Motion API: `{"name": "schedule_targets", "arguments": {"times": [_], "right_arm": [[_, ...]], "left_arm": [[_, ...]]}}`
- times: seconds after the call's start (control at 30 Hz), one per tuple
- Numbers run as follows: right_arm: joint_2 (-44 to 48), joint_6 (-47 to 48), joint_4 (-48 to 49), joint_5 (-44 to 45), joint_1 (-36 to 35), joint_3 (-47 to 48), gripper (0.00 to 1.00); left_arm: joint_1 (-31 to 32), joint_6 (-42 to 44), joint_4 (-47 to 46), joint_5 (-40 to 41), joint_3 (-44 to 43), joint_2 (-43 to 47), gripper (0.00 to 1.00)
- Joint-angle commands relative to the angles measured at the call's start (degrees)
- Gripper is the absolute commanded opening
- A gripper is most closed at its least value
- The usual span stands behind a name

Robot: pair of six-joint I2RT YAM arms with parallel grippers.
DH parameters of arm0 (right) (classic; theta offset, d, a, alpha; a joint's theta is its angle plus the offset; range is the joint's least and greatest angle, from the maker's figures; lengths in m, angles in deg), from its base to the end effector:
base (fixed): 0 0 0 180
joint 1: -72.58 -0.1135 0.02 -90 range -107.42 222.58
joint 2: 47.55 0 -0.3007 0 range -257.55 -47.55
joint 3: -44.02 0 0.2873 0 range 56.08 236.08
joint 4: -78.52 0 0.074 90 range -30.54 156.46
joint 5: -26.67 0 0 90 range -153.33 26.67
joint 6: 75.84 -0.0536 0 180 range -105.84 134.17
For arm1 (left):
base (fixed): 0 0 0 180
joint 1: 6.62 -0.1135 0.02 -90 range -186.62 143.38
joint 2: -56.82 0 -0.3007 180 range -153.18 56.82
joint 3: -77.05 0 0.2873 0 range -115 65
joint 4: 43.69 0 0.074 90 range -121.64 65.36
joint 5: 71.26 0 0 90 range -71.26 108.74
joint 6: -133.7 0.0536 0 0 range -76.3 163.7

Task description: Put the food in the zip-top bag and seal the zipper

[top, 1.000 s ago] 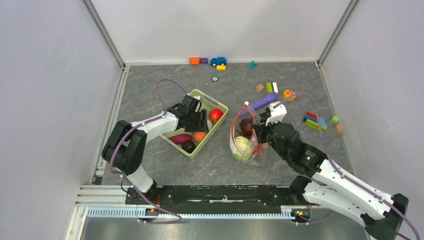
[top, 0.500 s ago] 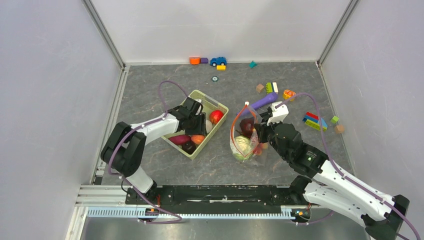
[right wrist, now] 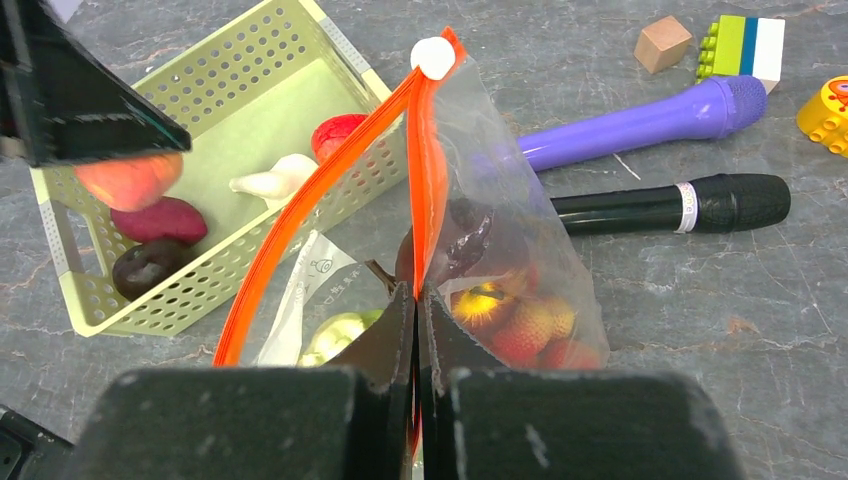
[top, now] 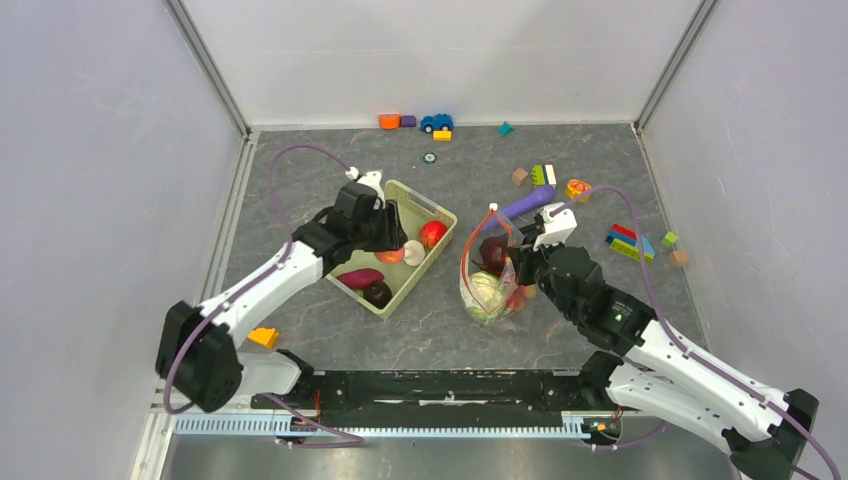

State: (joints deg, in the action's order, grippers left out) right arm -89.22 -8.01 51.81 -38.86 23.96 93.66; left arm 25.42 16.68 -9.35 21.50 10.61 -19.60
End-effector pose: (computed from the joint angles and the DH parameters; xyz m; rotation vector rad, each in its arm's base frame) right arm 0.1463 0.1325 0.3138 -0.1448 1.8862 0.4456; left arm 0.2757 -0.1695 0.2669 0.0804 2.3869 -0.4457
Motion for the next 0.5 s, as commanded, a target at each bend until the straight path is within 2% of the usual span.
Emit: {"name": "schedule_targets", "arguments": {"times": [0.0,0.1,0.17,0.33,0.47], "right_arm": [[1.15,0.98,2.58,-1.01,0.26,0.29,0.0],[1.67,0.99,3.36,-2.96,0.26,0.21,0.0],[2.09,1.15,3.79,-4.6,0.27,0.34,0.0],[3.06,0.37,4.36,-7.64,0.28,0.65,0.0],[4.06,-1.67,4.25,-8.42,0.28,0.15,0.0]], "left_arm": [[0.4,0.63,-7.99,-10.48,-0.42,8.21,0.15],[0.84,-0.53,-16.95,-26.18,1.55,11.5,0.15],[2.73,-1.53,-21.66,-30.73,1.88,12.24,0.15],[12.11,1.43,-24.03,-25.8,-1.93,9.88,0.13],[16.69,-0.88,-29.75,-20.81,-3.25,5.11,0.12]]}}
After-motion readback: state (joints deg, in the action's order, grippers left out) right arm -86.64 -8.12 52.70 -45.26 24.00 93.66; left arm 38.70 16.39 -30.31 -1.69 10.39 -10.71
